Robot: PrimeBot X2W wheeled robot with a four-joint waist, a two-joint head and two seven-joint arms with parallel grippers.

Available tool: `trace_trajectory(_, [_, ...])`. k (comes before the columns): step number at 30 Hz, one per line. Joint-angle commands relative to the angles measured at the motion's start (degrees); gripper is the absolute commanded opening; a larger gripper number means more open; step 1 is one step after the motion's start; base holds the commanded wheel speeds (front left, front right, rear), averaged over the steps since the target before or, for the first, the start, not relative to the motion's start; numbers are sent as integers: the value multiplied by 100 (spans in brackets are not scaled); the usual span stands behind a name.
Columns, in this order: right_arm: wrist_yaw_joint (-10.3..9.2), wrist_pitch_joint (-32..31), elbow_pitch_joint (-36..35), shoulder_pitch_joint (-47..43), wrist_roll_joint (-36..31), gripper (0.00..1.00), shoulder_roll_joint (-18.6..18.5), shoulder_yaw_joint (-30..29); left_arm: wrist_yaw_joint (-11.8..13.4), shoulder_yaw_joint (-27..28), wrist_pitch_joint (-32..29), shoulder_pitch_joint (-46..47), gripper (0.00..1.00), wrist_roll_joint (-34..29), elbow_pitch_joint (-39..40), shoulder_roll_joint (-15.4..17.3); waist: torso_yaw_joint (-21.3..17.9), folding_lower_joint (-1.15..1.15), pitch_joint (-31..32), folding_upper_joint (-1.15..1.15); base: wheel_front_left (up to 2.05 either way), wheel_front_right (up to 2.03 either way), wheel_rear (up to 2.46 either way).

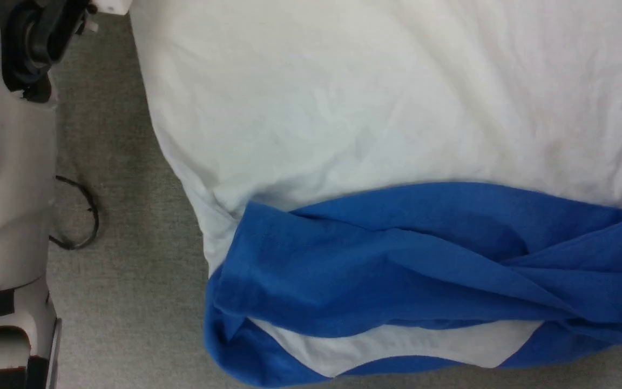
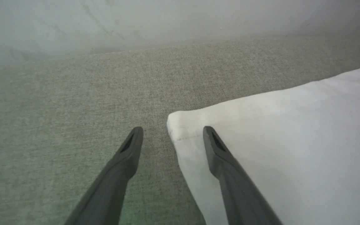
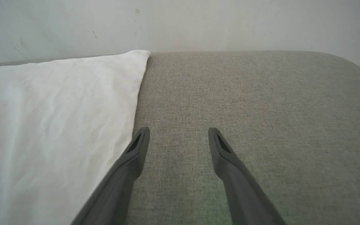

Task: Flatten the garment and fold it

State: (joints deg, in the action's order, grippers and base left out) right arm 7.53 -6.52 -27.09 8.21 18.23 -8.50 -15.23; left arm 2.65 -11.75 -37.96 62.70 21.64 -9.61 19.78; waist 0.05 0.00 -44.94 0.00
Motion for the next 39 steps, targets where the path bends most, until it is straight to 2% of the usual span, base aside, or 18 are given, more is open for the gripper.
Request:
trace_trajectory(1, [-4, 17, 6, 97, 26, 100, -6, -35, 46, 29, 48, 32, 100, 23, -30, 29, -62, 0, -48, 0, 0, 0, 0])
trace_trajectory(2, [-4, 18, 14, 96, 28, 100, -7, -52, 45, 27, 64, 23, 100, 24, -54, 36, -77, 0, -55, 0, 0, 0, 0])
trace_trajectory(4, [-4, 22, 16, 81, 35, 100, -12, -68, 3, -5, 48, 8, 0, 35, -102, 58, -105, 0, -65, 0, 0, 0, 0])
trace_trajectory(10, [-4, -13, -19, 69, 69, 100, -75, -52, -61, -60, 117, -20, 0, 47, -162, 95, -156, 0, -32, 0, 0, 0, 0])
trace_trajectory(13, [-4, -96, -235, 243, 389, 100, -190, 6, -55, -80, 196, -48, 0, 44, -216, 81, -165, 0, 50, 0, 0, 0, 0])
trace_trajectory(16, [-4, -385, -682, 707, 831, 100, -560, 23, -63, -110, 258, -85, 0, 61, -249, 50, -152, 0, 134, 0, 0, 0, 0])
trace_trajectory(20, [-4, -983, -1103, 1865, 1208, 100, -1445, 120, -78, -184, 340, -105, 0, 97, -266, -58, -28, 0, 189, 0, 0, 0, 0])
trace_trajectory(21, [-4, -1168, -1077, 2222, 1343, 100, -1557, 188, -83, -213, 364, -102, 0, 110, -279, -105, 31, 0, 199, 0, 0, 0, 0])
trace_trajectory(25, [-4, -2244, -221, 3554, 1654, 100, -1674, 510, -98, -334, 486, -71, 0, 157, -334, -328, 299, 0, 189, 0, 0, 0, 0])
trace_trajectory(28, [-4, -3028, 801, 4405, 1430, 100, -1582, 654, -113, -443, 553, -15, 0, 175, -393, -495, 499, 0, 134, 0, 0, 0, 0])
trace_trajectory(30, [-4, -3399, 1462, 4897, 1047, 100, -1522, 716, -123, -513, 580, 44, 0, 180, -437, -592, 622, 0, 79, 0, 0, 0, 0])
trace_trajectory(32, [-4, -3510, 1745, 5110, 839, 100, -1513, 781, -129, -549, 588, 75, 0, 178, -462, -634, 679, 0, 52, 0, 0, 0, 0])
trace_trajectory(39, [-4, -4168, 3288, 5827, -349, 100, -1102, 852, -141, -702, 681, 211, 0, 194, -604, -850, 946, 0, -106, 0, 0, 0, 0])
